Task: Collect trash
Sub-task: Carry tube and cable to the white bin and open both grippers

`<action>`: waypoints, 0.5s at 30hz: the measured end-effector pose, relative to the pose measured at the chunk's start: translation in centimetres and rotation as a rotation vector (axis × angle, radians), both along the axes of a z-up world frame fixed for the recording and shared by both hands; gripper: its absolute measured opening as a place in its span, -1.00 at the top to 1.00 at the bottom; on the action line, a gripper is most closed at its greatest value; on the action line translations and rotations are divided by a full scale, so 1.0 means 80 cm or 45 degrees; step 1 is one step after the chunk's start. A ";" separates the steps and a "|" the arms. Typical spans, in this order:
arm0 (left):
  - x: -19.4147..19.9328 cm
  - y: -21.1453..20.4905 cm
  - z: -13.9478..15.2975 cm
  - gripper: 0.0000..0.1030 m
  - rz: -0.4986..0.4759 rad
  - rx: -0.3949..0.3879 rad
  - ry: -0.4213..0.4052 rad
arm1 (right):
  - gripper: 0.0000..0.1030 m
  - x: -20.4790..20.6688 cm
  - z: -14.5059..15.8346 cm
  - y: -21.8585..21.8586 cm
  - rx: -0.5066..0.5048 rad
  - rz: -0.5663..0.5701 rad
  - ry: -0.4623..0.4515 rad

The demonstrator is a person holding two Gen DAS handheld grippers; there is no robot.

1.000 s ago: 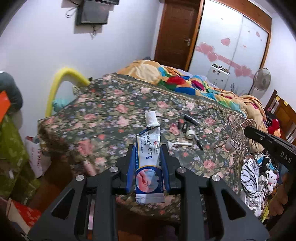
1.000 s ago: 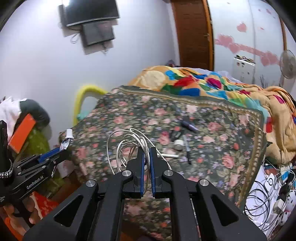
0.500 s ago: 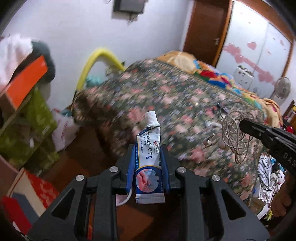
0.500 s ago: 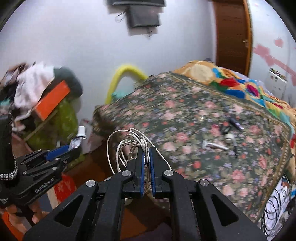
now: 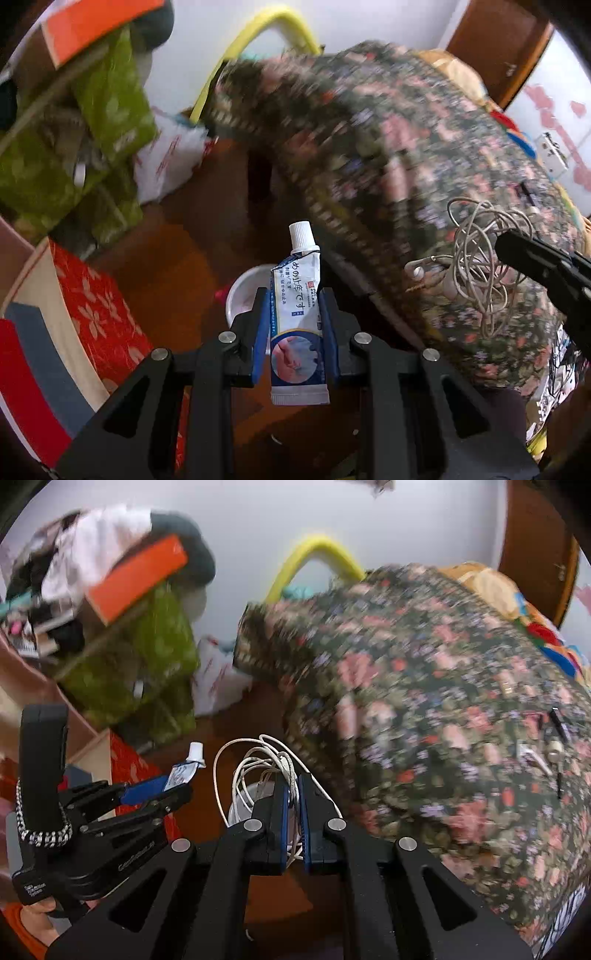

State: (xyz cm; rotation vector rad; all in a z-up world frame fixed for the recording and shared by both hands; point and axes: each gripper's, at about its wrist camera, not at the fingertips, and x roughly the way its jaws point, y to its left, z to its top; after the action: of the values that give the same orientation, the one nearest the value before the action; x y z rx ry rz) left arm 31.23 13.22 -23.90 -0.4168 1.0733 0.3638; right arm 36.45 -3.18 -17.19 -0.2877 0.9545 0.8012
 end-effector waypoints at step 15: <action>0.026 0.051 -0.064 0.49 0.041 -0.088 0.113 | 0.74 0.029 -0.095 0.092 -0.109 0.132 0.288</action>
State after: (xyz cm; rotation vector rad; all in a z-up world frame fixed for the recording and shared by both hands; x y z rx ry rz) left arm 33.34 17.30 -29.02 -0.4832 1.1692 0.3772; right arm 38.73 4.15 -24.76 -0.3276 1.1961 0.9027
